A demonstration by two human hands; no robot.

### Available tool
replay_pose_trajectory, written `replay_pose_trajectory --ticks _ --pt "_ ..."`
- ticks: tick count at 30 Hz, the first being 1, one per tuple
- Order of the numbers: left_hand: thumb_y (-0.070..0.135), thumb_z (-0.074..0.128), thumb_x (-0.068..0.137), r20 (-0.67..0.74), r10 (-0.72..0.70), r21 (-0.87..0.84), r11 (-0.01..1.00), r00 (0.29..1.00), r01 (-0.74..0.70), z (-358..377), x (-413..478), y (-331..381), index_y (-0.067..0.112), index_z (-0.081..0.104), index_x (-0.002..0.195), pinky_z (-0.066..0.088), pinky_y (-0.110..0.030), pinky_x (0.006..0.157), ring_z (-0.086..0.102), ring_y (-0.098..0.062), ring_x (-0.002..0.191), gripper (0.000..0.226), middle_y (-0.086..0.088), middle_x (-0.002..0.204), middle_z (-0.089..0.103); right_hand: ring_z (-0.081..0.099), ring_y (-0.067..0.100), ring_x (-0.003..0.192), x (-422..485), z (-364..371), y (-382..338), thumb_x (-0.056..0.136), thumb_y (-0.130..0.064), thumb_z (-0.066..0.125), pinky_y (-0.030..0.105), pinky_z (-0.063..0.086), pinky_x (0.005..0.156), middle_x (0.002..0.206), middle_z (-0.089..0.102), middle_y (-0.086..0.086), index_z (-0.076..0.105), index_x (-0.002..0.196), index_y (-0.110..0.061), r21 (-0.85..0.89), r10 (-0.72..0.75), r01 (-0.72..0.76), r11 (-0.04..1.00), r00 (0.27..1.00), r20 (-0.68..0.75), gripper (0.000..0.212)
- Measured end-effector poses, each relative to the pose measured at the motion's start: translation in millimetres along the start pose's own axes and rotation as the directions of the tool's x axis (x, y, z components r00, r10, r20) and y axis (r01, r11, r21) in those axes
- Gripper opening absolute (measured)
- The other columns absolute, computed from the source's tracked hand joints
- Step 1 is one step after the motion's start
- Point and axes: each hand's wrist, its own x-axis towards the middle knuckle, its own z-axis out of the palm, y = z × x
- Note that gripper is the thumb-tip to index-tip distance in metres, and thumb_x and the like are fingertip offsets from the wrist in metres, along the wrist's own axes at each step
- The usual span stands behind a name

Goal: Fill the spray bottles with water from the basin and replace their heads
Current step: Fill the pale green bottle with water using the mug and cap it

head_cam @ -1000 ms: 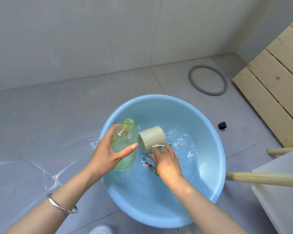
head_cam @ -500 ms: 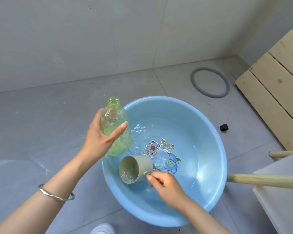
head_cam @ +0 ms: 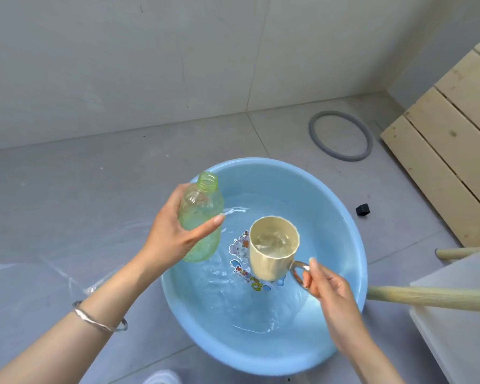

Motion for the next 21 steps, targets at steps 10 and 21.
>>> replay_pose_trajectory --ticks 10,21 --pt "0.068 0.071 0.061 0.262 -0.030 0.167 0.986 0.965 -0.015 29.8 -9.4 -8.7 0.044 0.047 0.112 0.034 -0.003 0.090 0.053 0.010 0.111 0.061 0.028 0.112 0.059 0.021 0.007 0.050 -7.2 -22.6 -51.5 0.082 -0.052 0.050 0.018 0.022 0.049 0.048 0.027 -0.009 0.045 0.055 -0.011 -0.094 -0.204 0.193 0.977 0.971 -0.123 0.049" --pt "0.069 0.072 0.062 0.355 -0.061 0.221 0.975 0.933 -0.021 40.1 -17.0 -24.3 0.037 0.048 0.123 0.033 -0.004 0.091 0.051 0.009 0.112 0.072 0.026 0.119 0.056 0.024 0.008 0.049 -15.6 -20.1 -66.6 0.078 -0.057 0.050 0.019 0.018 0.045 0.056 0.032 0.018 0.049 0.058 -0.014 -0.341 -0.363 0.318 0.884 0.929 -0.073 0.047"
